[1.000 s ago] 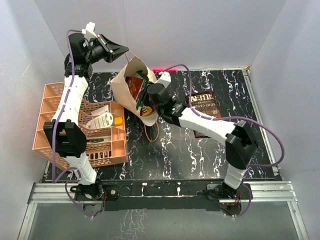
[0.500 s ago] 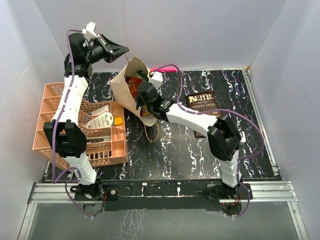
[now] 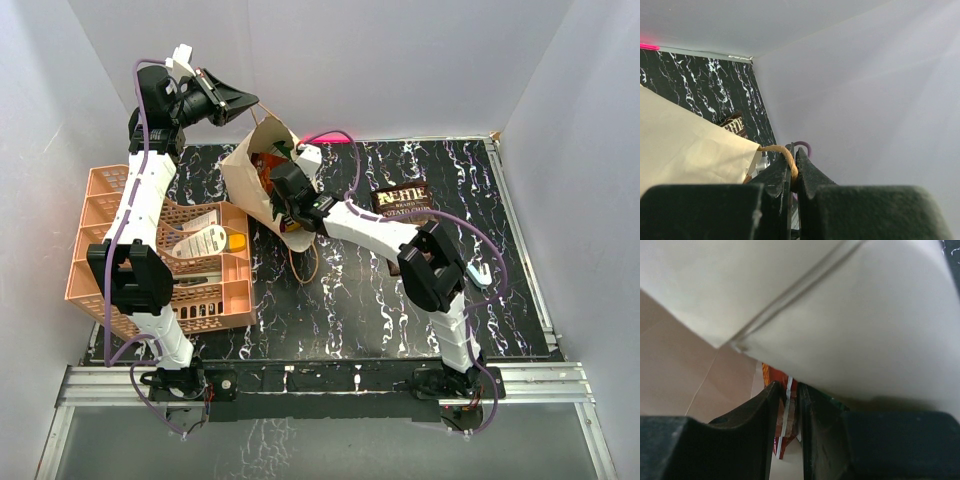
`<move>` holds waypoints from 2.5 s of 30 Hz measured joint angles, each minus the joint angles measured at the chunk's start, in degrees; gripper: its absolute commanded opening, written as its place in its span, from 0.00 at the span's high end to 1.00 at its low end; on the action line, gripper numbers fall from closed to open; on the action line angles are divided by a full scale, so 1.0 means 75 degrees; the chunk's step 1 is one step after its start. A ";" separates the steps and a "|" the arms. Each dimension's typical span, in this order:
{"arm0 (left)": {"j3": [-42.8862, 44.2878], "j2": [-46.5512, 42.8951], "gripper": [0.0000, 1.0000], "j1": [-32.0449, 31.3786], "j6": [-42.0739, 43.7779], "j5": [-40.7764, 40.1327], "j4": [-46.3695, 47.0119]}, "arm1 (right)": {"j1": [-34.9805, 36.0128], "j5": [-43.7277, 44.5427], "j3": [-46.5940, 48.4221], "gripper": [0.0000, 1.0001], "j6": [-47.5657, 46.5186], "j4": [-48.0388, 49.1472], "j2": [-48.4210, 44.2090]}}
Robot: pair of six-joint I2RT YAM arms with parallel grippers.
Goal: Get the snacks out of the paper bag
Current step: Take out the snack from the paper bag, then place the snack at the center of the board.
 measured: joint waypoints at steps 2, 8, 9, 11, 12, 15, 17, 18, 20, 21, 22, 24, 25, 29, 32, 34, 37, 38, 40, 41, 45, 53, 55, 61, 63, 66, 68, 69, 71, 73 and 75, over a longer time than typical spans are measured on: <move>0.0000 0.0000 1.00 0.0000 0.0000 0.0017 0.0000 | -0.0026 -0.0047 0.0087 0.66 0.0029 -0.0055 0.0082; 0.0000 0.0000 1.00 0.0003 0.0000 0.0076 0.0003 | -0.0047 -0.0122 0.0140 0.56 0.0256 -0.0114 0.0122; 0.0000 0.0000 1.00 0.0000 0.0000 0.0085 0.0003 | -0.0047 -0.0125 0.0140 0.56 0.0309 -0.0114 0.0122; 0.0000 0.0000 1.00 0.0000 0.0000 0.0090 0.0003 | -0.0050 -0.0149 0.0140 0.55 0.0367 -0.0108 0.0122; 0.0000 0.0000 1.00 0.0000 0.0000 0.0090 0.0003 | -0.0055 -0.0166 0.0140 0.55 0.0388 -0.0108 0.0122; 0.0000 0.0000 1.00 0.0000 -0.0009 0.0090 0.0009 | -0.0108 -0.0251 0.0251 0.55 0.0402 -0.0117 0.0216; 0.0000 0.0000 1.00 0.0003 -0.0026 0.0090 0.0029 | -0.0178 -0.0309 0.0513 0.56 0.0399 -0.0108 0.0414; 0.0000 0.0000 1.00 0.0003 -0.0029 0.0087 0.0041 | -0.0213 -0.0329 0.0635 0.57 0.0399 -0.0105 0.0513; 0.0000 0.0000 1.00 0.0000 -0.0026 0.0090 0.0038 | -0.0291 -0.0379 0.0810 0.58 0.0402 -0.0114 0.0673; 0.0000 0.0000 1.00 0.0000 -0.0026 0.0093 0.0032 | -0.0332 -0.0391 0.0924 0.58 0.0405 -0.0117 0.0764; 0.0000 0.0000 1.00 0.0000 -0.0026 0.0093 0.0029 | -0.0373 -0.0417 0.1055 0.59 0.0414 -0.0117 0.0866; 0.0000 0.0000 1.00 0.0000 -0.0023 0.0093 0.0026 | -0.0446 -0.0490 0.1323 0.62 0.0417 -0.0117 0.1078; 0.0000 0.0000 1.00 0.0000 -0.0023 0.0090 0.0020 | -0.0469 -0.0519 0.1416 0.66 0.0417 -0.0125 0.1148; -0.0015 0.0000 1.00 0.0003 0.0026 0.0085 -0.0006 | -0.0548 -0.0653 0.2011 0.81 0.0399 -0.0254 0.1539; -0.0015 0.0000 1.00 0.0003 0.0061 0.0079 -0.0009 | -0.0583 -0.0755 0.2154 0.91 0.0358 -0.0303 0.1612; -0.0015 0.0000 1.00 0.0003 0.0079 0.0082 -0.0012 | -0.0595 -0.0793 0.2157 0.93 0.0332 -0.0294 0.1603; -0.0029 0.0000 1.00 0.0003 0.0125 0.0085 -0.0009 | -0.0595 -0.0877 0.2113 0.93 0.0140 -0.0259 0.1530; -0.0041 -0.0003 1.00 0.0003 0.0137 0.0087 -0.0009 | -0.0595 -0.0912 0.2075 0.93 0.0090 -0.0245 0.1472; -0.0090 -0.0009 1.00 0.0003 0.0172 0.0093 0.0000 | -0.0597 -0.1017 0.2034 0.93 -0.0064 -0.0248 0.1291; -0.0149 -0.0032 1.00 0.0003 0.0181 0.0093 -0.0006 | -0.0597 -0.1075 0.2034 0.93 -0.0114 -0.0248 0.1198; -0.0189 -0.0073 1.00 0.0003 0.0172 0.0093 -0.0015 | -0.0595 -0.1309 0.1990 0.93 -0.0251 -0.0219 0.0635; -0.0189 -0.0216 1.00 0.0003 0.0157 0.0009 -0.0117 | -0.0615 -0.1588 0.1154 0.93 -0.0184 0.0117 -0.0691; -0.0189 -0.0216 1.00 0.0003 0.0140 -0.0055 -0.0128 | -0.0612 -0.1647 0.0886 0.93 -0.0140 0.0184 -0.0970; -0.0216 -0.0248 1.00 0.0003 0.0076 -0.0181 -0.0119 | -0.0615 -0.1786 0.0216 0.93 0.0076 0.0312 -0.1684; -0.0227 -0.0248 1.00 0.0003 0.0058 -0.0201 -0.0119 | -0.0615 -0.1903 -0.0047 0.93 0.0201 0.0315 -0.2017; -0.0239 -0.0248 1.00 0.0003 0.0058 -0.0216 -0.0122 | -0.0615 -0.2052 -0.0525 0.93 0.0385 0.0286 -0.2684; -0.0239 -0.0248 1.00 0.0003 0.0070 -0.0230 -0.0131 | -0.0615 -0.2124 -0.0743 0.93 0.0478 0.0256 -0.3179; -0.0242 -0.0248 1.00 0.0003 0.0082 -0.0233 -0.0140 | -0.0615 -0.2148 -0.0848 0.93 0.0513 0.0259 -0.3445; -0.0256 -0.0248 1.00 0.0003 0.0093 -0.0248 -0.0146 | -0.0618 -0.2186 -0.1078 0.93 0.0560 0.0233 -0.4013; -0.0283 -0.0254 1.00 0.0003 0.0093 -0.0262 -0.0146 | -0.0618 -0.2206 -0.1329 0.93 0.0565 0.0204 -0.4602; -0.0291 -0.0254 1.00 0.0003 0.0093 -0.0280 -0.0146 | -0.0615 -0.2194 -0.1699 0.93 0.0577 0.0154 -0.5284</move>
